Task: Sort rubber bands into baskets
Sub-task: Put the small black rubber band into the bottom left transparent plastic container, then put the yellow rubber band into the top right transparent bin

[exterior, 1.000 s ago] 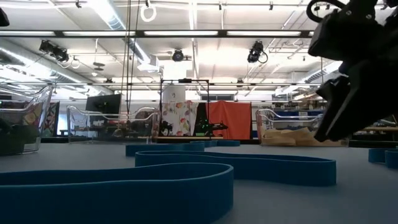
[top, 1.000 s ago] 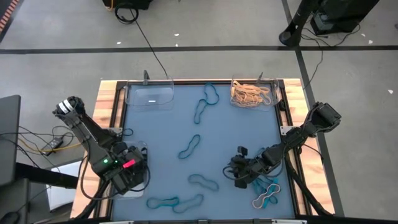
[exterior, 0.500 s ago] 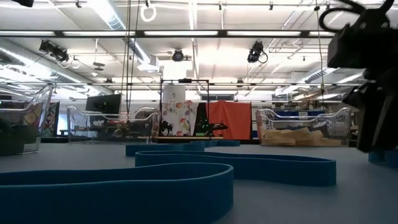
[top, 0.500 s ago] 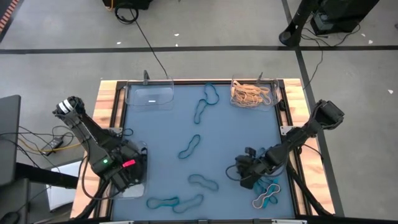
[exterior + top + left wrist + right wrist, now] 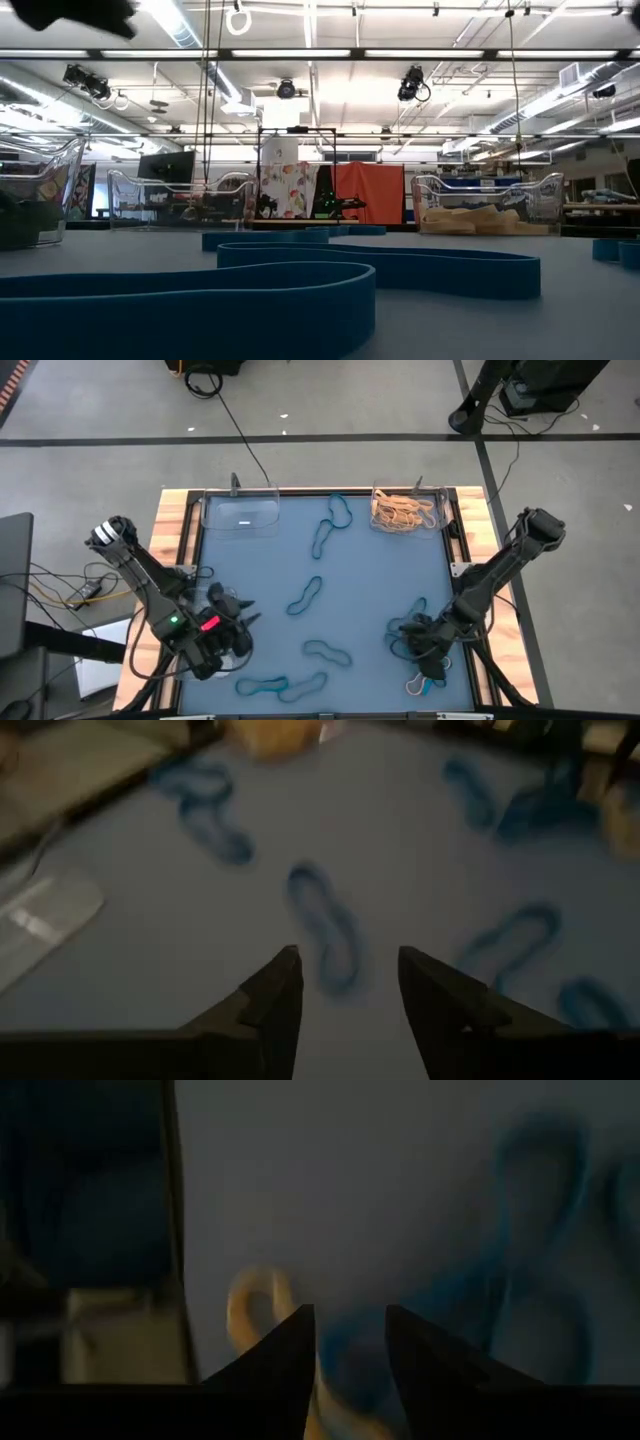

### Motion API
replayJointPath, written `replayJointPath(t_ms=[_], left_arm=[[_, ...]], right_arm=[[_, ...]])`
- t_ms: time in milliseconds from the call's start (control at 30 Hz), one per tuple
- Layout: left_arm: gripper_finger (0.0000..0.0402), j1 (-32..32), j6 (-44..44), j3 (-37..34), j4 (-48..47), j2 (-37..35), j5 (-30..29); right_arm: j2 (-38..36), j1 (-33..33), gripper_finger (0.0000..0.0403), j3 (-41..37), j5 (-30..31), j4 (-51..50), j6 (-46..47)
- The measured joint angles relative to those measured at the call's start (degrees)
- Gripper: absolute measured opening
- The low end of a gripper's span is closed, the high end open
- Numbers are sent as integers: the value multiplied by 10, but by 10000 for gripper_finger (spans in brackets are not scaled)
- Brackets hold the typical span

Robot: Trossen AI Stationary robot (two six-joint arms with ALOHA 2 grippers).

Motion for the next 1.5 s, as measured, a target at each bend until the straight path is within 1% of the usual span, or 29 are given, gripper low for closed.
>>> replayJointPath(t_ms=[100, 200, 333, 400, 467, 533, 633, 900, 967, 1033, 1133, 1233, 1333, 1433, 1500], left_arm=[[169, 17, 71, 0, 85, 14, -37], [169, 40, 158, 0, 161, 35, -39], [169, 68, 254, 0, 254, 67, -37], [169, 78, 290, 0, 293, 82, -29], [169, 87, 313, 0, 327, 96, -20], [169, 94, 316, 0, 351, 108, -18], [169, 102, 318, 0, 373, 120, -18], [169, 109, 318, 0, 373, 128, -18], [169, 109, 318, 0, 373, 128, -17], [170, 109, 318, 0, 375, 128, -17], [170, 109, 315, 0, 376, 128, -14], [170, 109, 315, 0, 377, 128, -13], [170, 109, 314, 0, 376, 128, -13], [170, 113, 314, 0, 376, 128, -13], [170, 114, 314, 0, 376, 128, -13]], right_arm=[[-14, 14, 136, 0, -61, -62, 61], [-21, 30, 136, 0, -96, -117, 116], [-21, 54, 136, 0, -111, -149, 153], [-20, 66, 136, 0, -108, -143, 164], [-19, 79, 136, 0, -90, -135, 173], [-16, 89, 136, 0, -65, -126, 181], [-2, 101, 136, 0, -42, -134, 182], [73, 110, 133, 0, -54, -132, 165], [86, 110, 124, 0, -50, -131, 163], [93, 110, 105, 0, -46, -131, 162], [93, 110, 61, 0, -46, -129, 161], [76, 110, 18, 0, -46, -123, 162], [57, 111, 13, 4, -38, -126, 162], [41, 113, 24, 23, -4, -150, 159], [32, 113, 23, 36, 16, -170, 149]])
